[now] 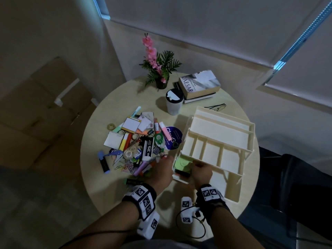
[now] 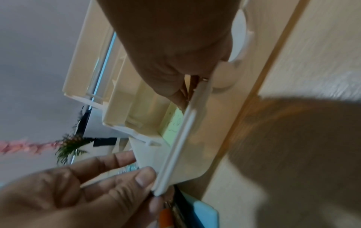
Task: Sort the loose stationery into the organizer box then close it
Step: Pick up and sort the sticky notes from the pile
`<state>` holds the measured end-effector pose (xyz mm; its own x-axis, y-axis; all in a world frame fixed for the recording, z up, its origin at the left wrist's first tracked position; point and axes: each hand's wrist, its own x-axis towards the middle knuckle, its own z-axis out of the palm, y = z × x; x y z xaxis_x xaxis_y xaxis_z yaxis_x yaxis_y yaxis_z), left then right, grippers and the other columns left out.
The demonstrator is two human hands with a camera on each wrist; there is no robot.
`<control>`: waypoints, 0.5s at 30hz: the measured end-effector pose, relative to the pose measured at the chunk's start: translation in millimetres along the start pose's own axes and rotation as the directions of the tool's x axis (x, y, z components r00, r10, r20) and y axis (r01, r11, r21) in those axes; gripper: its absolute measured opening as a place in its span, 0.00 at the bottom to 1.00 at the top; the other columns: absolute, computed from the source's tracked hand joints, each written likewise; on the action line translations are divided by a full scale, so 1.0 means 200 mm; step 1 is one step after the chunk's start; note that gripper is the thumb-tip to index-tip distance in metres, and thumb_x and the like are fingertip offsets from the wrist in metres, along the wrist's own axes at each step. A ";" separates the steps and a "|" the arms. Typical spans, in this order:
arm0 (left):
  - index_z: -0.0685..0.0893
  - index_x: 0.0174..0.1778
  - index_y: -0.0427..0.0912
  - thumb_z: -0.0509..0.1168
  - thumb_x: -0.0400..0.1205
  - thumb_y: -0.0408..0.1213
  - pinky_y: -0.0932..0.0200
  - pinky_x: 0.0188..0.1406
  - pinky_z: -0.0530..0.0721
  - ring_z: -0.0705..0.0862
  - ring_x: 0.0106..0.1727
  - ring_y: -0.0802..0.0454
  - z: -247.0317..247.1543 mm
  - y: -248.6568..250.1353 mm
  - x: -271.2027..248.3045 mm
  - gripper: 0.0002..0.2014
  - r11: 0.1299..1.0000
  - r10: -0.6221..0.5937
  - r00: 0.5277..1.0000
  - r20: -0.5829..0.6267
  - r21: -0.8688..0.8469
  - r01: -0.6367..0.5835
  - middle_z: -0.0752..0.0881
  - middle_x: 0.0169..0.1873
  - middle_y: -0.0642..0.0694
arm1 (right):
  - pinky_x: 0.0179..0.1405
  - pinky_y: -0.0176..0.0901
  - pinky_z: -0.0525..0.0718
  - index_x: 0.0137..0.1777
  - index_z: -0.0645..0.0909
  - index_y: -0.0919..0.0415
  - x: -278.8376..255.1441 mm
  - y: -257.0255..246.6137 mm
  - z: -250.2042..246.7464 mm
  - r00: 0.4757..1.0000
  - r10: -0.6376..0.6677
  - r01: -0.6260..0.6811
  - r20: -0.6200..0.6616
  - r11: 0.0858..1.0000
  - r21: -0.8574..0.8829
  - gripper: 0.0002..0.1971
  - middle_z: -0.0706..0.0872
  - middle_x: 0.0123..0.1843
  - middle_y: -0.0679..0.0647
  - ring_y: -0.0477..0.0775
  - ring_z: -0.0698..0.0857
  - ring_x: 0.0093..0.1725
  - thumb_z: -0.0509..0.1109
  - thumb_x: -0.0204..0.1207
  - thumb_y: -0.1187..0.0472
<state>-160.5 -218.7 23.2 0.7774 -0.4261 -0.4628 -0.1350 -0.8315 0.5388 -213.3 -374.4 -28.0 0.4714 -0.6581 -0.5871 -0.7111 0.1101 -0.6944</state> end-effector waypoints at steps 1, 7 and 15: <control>0.79 0.65 0.43 0.64 0.83 0.19 0.45 0.51 0.91 0.89 0.56 0.47 0.00 0.00 0.00 0.18 1.000 0.003 1.000 0.002 0.015 -0.003 0.86 0.50 0.44 | 0.42 0.40 0.85 0.49 0.93 0.67 0.00 -0.01 -0.01 1.000 0.002 -0.001 -0.018 1.000 0.008 0.05 0.93 0.43 0.61 0.59 0.91 0.43 0.78 0.78 0.67; 0.81 0.64 0.41 0.65 0.85 0.24 0.51 0.51 0.86 0.88 0.56 0.44 -0.01 -0.02 -0.02 0.13 0.998 0.052 0.998 -0.036 -0.022 -0.053 0.86 0.50 0.45 | 0.49 0.51 0.91 0.42 0.94 0.57 0.03 0.07 -0.04 0.998 -0.047 0.048 -0.047 0.999 0.017 0.04 0.95 0.40 0.54 0.61 0.94 0.46 0.82 0.70 0.59; 0.84 0.62 0.47 0.69 0.86 0.38 0.46 0.57 0.86 0.83 0.59 0.45 -0.37 -0.53 0.04 0.10 0.992 0.125 0.961 -0.246 0.033 -0.120 0.84 0.58 0.47 | 0.43 0.50 0.86 0.40 0.92 0.55 -0.18 -0.01 -0.18 0.961 -0.270 0.277 0.066 0.941 -0.194 0.09 0.94 0.39 0.53 0.59 0.92 0.44 0.77 0.81 0.65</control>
<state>-94.5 -107.7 13.9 0.8816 -0.4256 -0.2041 -0.2479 -0.7855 0.5670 -246.7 -377.6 9.0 0.6790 -0.6130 -0.4040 -0.6393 -0.2232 -0.7358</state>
